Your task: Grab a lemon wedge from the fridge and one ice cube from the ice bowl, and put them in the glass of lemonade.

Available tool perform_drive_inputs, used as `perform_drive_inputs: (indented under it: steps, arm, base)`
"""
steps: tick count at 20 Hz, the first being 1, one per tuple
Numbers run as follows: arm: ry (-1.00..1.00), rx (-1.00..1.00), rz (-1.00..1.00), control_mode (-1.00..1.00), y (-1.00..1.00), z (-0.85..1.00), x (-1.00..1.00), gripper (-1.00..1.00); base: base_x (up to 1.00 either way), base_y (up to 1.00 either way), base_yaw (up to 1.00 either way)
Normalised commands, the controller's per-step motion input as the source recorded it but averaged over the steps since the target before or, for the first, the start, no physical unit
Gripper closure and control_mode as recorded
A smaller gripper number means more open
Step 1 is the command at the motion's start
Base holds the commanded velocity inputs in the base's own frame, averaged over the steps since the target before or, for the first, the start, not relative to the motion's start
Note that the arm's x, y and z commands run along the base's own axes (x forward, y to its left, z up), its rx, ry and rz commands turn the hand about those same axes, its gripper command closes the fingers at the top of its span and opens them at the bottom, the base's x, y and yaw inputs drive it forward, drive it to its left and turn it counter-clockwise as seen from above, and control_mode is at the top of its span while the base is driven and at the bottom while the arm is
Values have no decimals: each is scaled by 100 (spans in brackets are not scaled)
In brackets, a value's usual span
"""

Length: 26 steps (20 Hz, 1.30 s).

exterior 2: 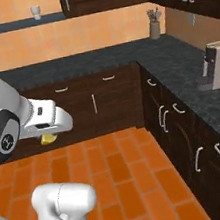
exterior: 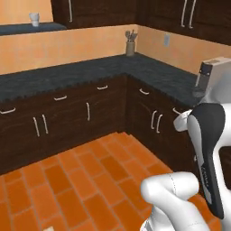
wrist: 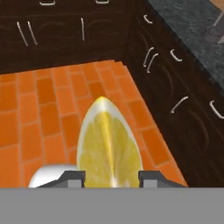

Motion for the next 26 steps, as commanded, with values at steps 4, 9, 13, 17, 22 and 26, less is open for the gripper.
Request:
perform_drive_inputs:
  steps: [4,9,13,17,22,26]
  arm:
    - [0,0,0,100,0,0,0,100]
    - [0,0,0,100,0,0,0,100]
    - [0,0,0,100,0,0,0,100]
    - [0,0,0,100,0,0,0,100]
    - [0,0,0,100,0,0,0,100]
    - [0,0,0,100,0,0,0,100]
  base:
    - [59,-6,-76]
    - [37,-30,-77]
    - [34,-12,-83]
    - [36,12,-90]
    - [52,32,-85]
    - [98,39,-56]
